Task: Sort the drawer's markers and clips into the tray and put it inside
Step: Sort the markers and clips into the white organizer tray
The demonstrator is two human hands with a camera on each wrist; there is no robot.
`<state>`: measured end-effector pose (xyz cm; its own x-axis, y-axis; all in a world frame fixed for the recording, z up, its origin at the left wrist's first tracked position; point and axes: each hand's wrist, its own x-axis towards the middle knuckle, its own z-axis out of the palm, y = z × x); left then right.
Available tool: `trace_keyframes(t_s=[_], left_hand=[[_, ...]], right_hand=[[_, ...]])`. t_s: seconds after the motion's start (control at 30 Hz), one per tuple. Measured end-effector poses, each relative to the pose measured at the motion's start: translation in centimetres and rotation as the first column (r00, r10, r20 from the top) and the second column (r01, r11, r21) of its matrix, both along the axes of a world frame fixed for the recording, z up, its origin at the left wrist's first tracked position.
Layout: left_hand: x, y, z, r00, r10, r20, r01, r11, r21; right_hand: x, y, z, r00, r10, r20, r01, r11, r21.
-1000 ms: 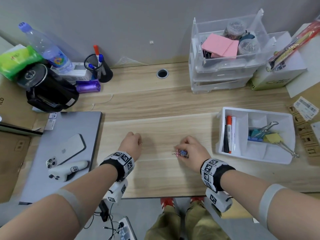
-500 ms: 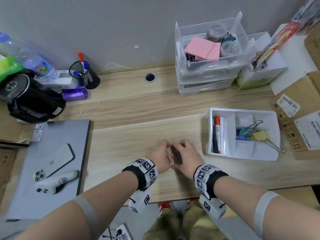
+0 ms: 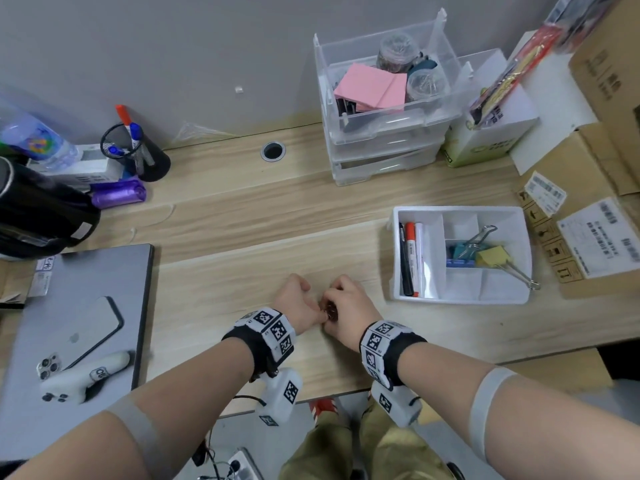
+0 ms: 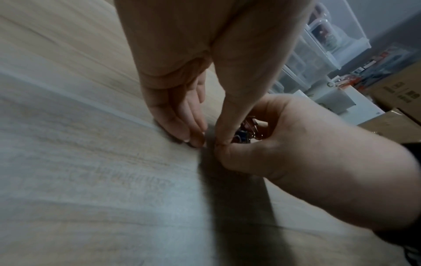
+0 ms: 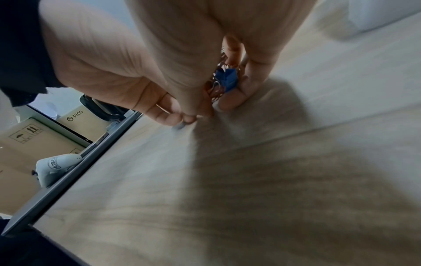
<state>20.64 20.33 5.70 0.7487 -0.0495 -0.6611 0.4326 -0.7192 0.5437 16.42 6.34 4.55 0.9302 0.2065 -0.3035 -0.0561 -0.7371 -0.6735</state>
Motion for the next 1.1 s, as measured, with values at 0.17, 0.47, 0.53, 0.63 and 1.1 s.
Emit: trace_keyframes(t_s=[0.17, 0.47, 0.53, 0.63, 1.1], left_hand=[[0.3, -0.4, 1.6, 0.990, -0.063, -0.127, 0.048, 0.992, -0.114], [2.2, -4.2, 4.4, 0.954, -0.224, -0.201, 0.220, 0.975, -0.041], [3.0, -5.4, 4.5, 0.956, -0.243, -0.166, 0.245, 0.969, -0.010], [3.5, -7.0, 4.2, 0.936, -0.339, -0.096, 0.347, 0.935, 0.079], [-0.6, -9.7, -0.7, 0.711, -0.690, 0.133, 0.633, 0.711, 0.305]], right_hand=[[0.4, -0.7, 0.7, 0.993, -0.053, -0.102, 0.056, 0.998, 0.031], [-2.4, -8.9, 6.4, 0.775, -0.518, -0.363, 0.627, 0.706, 0.330], [-2.7, -11.4, 7.1, 0.655, -0.610, -0.445, 0.755, 0.541, 0.370], [-3.6, -14.8, 7.9, 0.538, -0.687, -0.488, 0.837, 0.366, 0.407], [-3.4, -17.0, 4.1, 0.736, -0.665, -0.127, 0.673, 0.739, 0.031]])
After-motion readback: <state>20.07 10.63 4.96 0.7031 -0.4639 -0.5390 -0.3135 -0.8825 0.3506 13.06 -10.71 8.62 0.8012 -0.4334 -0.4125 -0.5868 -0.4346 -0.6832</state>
